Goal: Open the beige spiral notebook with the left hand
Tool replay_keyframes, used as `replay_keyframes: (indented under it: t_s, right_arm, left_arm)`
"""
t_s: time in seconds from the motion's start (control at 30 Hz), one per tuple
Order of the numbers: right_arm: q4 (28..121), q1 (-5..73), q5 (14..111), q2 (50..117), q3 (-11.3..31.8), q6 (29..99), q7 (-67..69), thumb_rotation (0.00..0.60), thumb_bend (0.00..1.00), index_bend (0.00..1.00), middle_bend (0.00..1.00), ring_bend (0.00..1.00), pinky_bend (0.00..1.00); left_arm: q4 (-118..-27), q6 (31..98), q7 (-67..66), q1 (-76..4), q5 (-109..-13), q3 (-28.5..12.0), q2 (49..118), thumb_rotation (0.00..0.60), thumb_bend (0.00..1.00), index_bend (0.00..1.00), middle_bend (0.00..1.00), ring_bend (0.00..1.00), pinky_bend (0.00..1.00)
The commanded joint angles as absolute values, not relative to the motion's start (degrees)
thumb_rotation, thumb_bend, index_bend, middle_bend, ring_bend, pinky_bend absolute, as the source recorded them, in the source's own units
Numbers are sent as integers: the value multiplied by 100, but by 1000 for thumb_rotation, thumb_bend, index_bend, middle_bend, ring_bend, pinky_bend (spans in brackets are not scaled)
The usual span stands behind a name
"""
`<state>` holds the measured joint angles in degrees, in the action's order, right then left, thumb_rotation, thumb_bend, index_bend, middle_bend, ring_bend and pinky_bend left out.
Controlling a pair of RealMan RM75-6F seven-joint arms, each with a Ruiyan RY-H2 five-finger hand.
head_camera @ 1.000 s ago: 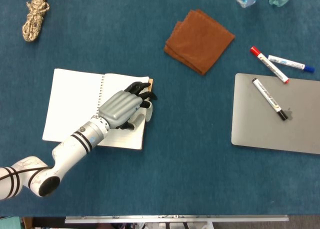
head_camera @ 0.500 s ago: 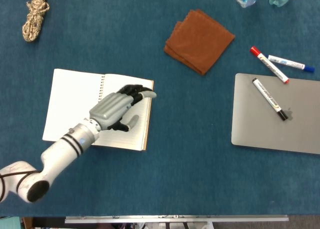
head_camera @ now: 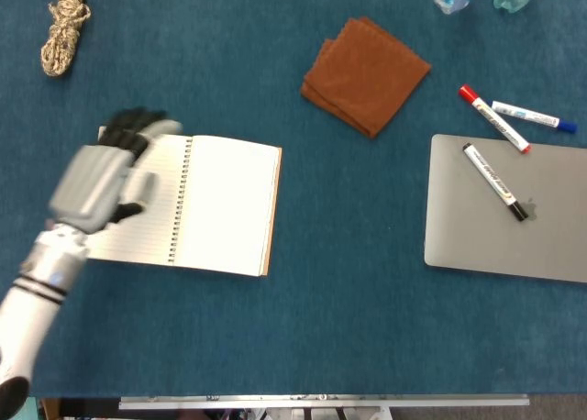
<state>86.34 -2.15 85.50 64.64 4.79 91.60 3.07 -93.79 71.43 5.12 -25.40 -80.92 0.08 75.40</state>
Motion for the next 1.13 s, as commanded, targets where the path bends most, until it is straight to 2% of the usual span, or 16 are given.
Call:
replay_keyframes:
  t_s: [0.03,0.27,0.53,1.13]
  right_arm:
    - [8846,-158,8457,6365,467,8988,82,600,183,138,188,99,178]
    - [9051,-29,8461,6288,467,8785,-137,600,202,138,188,99,178]
    - [9136,152,8581,6321,441,8585,-295,600,203,138,187,99,178]
    - [9103,439,8940,6437,327,8386,-347,600,203,138,188,99,178]
  left_arm:
    - [-9004,7983,47,-1950,-7980,-60,7595,600,544,147,92,12,1]
    - [-8595,8836,-193,-1274,-7845,-87,7747,600,544,154,94,12,1]
    - [-8494,9271,-199,-737,-7734,-110,7627,600,544,163,99,12,1]
    - [-8772,9207,-509,-396,-7942,-85,7316,600,543,167,101,12,1]
